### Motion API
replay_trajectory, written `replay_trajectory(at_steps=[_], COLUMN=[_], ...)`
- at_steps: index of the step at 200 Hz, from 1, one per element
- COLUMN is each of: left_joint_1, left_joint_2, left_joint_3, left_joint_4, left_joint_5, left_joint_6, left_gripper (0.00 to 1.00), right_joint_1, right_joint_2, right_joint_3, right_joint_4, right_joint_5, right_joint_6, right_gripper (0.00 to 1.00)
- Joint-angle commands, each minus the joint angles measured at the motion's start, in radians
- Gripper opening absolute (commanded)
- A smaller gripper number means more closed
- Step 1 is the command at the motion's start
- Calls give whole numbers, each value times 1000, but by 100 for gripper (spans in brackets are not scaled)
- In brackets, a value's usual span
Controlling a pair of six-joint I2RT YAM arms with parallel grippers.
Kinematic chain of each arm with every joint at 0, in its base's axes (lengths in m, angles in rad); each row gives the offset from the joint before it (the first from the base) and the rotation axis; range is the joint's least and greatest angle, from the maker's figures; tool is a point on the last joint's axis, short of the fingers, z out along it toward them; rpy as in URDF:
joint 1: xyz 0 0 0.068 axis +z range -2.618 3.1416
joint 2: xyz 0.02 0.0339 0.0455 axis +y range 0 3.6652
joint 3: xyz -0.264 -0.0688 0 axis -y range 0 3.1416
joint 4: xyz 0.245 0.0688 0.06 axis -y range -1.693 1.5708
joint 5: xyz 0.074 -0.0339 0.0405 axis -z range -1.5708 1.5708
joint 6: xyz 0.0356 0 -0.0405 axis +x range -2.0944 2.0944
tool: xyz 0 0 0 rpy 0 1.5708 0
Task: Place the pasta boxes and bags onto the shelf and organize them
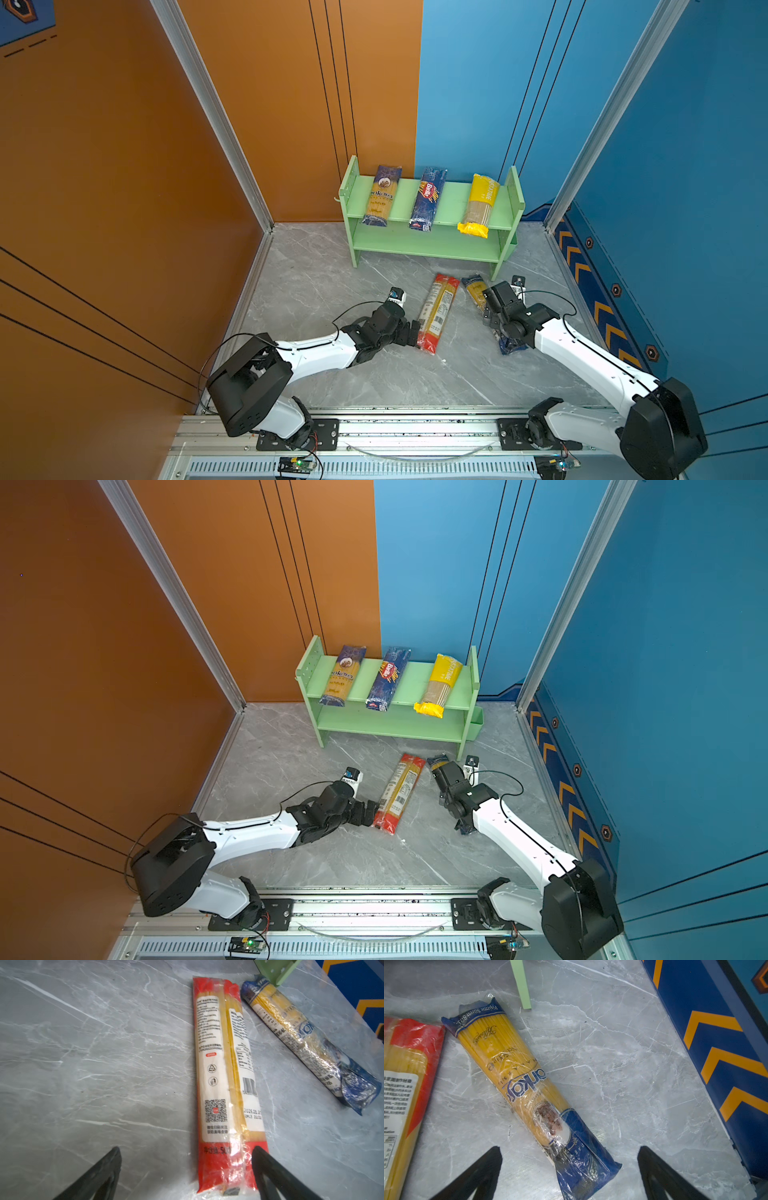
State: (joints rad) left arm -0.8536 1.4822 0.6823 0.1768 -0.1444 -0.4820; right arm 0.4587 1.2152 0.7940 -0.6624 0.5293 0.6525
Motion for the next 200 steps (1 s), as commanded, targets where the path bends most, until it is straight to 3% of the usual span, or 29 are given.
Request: replay_trajectory(at_steps=[1, 67, 144, 200], left_joint_1=[-27, -35, 3, 26], left_joint_2=[24, -16, -157, -207], left_joint_3=[35, -12, -112, -149], left_joint_4=[18, 18, -29, -42], left_joint_5=[46, 30, -27, -45], left_joint_6=[24, 31, 35, 37], left_gripper=[98, 98, 98, 98], right_joint_1=[13, 140, 210, 300], right_joint_2=[63, 400, 747, 828], right_joint_3=[-19, 138, 460, 560], right_joint_4=[16, 109, 77, 92], right_joint_5=[29, 141, 133, 86], right_joint_6=[47, 132, 135, 75], right_gripper=[100, 100, 100, 100])
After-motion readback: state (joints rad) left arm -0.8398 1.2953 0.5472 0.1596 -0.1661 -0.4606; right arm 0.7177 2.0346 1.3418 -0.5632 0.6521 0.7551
